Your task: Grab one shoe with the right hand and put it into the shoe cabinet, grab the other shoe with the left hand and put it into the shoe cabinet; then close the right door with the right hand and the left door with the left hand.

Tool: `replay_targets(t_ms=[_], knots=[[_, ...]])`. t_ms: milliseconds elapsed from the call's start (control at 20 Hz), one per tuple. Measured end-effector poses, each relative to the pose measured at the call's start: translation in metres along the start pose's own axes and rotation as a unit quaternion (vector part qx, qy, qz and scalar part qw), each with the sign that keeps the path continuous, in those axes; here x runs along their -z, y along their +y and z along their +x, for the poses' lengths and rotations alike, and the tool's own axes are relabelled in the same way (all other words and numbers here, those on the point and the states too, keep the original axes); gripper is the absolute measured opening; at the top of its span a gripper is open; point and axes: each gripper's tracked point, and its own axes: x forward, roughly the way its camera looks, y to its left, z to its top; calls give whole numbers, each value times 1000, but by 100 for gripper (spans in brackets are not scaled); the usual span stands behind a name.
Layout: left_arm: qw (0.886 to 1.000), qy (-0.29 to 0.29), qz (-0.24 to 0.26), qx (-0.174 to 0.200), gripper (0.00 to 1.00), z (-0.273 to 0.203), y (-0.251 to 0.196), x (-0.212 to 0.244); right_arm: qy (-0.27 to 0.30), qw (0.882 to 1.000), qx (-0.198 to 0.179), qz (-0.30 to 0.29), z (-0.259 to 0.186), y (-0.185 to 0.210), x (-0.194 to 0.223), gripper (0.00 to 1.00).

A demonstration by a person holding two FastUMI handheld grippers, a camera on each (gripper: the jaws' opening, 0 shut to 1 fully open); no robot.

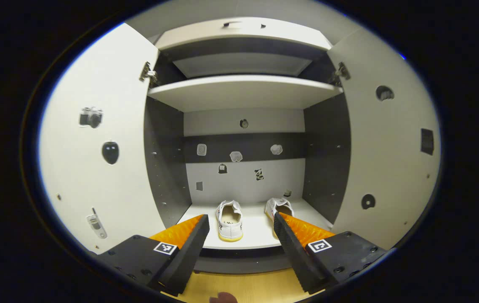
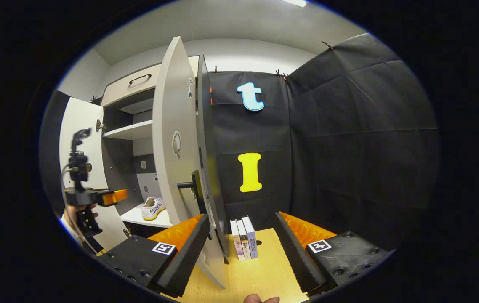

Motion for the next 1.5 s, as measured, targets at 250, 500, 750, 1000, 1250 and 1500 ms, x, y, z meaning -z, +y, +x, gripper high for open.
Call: replay_targets(t_ms=[250,500,750,1000,1250,1500], knots=[[999,-8,-32,7,96,-81,1,0,9,1000,-6,-1,21,0,7,98],[999,-4,-21,-26,97,-136,26,14,-10,1000,-9,-9,35,-1,-4,98],[999,29,-32,0,97,-160,27,48,-17,1000,-8,-23,43,10,-2,98],[999,26,-31,10,97,-165,46,50,-29,999,8,-35,40,18,-2,97],[999,22,-31,14,97,-174,63,53,-33,999,18,-37,34,36,1,100],[999,19,-38,11,97,-178,78,54,-26,1000,-5,-16,29,76,10,98]])
